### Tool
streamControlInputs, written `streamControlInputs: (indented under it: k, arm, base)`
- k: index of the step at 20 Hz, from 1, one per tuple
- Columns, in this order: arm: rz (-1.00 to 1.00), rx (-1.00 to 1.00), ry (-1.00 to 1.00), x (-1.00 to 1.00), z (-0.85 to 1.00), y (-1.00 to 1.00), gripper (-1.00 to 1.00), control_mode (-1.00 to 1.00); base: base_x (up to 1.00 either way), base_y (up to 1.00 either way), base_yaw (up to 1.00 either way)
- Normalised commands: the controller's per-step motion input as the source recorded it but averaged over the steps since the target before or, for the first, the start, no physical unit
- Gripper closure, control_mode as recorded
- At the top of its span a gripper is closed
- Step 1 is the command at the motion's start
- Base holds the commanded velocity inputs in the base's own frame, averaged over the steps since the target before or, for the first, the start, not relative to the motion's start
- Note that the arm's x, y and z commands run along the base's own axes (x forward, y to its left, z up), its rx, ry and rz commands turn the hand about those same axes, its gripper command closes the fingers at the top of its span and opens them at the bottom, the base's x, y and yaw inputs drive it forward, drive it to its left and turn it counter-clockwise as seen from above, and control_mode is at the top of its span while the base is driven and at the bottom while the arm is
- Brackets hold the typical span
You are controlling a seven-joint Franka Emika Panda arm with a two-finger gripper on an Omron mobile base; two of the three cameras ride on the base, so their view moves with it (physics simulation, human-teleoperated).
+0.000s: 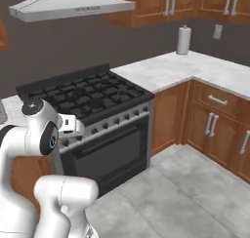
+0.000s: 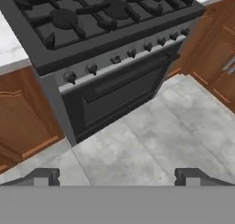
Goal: Pick the candle and candle from the dining table and place them in the open cabinet. Close the cabinet after placing the objects.
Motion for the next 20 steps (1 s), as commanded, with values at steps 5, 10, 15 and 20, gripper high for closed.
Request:
streamControlInputs:
  k: [5,10,15,20]
  arm:
    - [0.0,0.0,0.0,0.0,0.0,0.0,-1.0,1.0]
    - [0.0,0.0,0.0,0.0,0.0,0.0,-1.0,1.0]
    - [0.0,0.0,0.0,0.0,0.0,0.0,-1.0,1.0]
    - [0.0,0.0,0.0,0.0,0.0,0.0,-1.0,1.0]
  base:
    - [0.0,-0.17,-0.65]
    - [0.05,-0.13,-0.68]
    - [0.22,-0.12,-0.69]
    - [0.28,-0.11,-0.7]
